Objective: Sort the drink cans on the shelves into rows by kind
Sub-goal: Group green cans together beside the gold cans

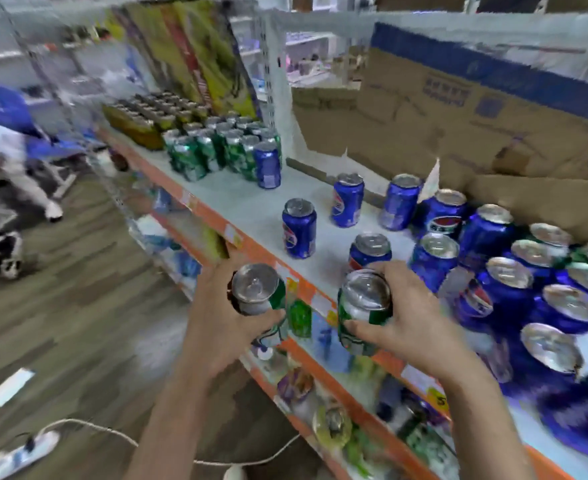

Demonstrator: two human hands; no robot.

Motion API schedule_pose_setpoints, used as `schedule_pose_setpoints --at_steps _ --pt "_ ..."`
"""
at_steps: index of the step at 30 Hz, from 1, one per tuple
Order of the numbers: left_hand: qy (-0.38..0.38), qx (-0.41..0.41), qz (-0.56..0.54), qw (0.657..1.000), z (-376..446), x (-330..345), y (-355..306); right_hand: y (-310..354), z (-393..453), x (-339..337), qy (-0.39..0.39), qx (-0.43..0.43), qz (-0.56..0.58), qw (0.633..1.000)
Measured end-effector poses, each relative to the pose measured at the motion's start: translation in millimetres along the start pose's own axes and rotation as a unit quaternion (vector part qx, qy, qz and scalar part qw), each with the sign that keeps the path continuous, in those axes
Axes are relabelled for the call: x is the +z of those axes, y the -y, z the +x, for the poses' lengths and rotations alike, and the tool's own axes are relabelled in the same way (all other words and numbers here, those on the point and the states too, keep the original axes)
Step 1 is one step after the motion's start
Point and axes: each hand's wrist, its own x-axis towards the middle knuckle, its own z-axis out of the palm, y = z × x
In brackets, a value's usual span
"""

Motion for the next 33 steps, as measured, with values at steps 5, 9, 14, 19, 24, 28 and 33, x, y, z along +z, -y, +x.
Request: schedule_pose_setpoints --at_steps 5,9,14,19,24,28,33 --pt "0.018 -0.003 -0.003 1.000 34.0 -59.8 71.9 38.7 45.5 66.8 0.020 0.011 -0.016 1.000" --pt "0.027 -0.011 -0.003 1.000 65.5 -101.3 119.8 74.9 79.2 114.3 0.020 0.029 0.012 0.999" --pt "0.024 -0.045 -0.011 0.999 91.1 -142.3 173.0 107.3 114.2 149.6 0.033 0.056 0.025 0.998" --pt "0.010 -0.078 -0.021 0.997 114.5 -153.9 205.5 116.3 150.6 165.8 0.040 0.063 0.019 0.997" --pt "0.024 -0.091 -0.035 0.995 157.1 -150.2 221.5 117.3 204.7 177.4 0.005 0.084 0.025 0.996" --pt "0.031 -0.071 -0.034 0.996 218.6 -145.3 229.9 106.3 264.5 185.2 -0.030 0.077 0.051 0.995" --pt "0.058 -0.032 -0.026 0.997 313.0 -139.3 226.3 88.3 332.9 187.3 -0.071 0.112 0.043 0.990"
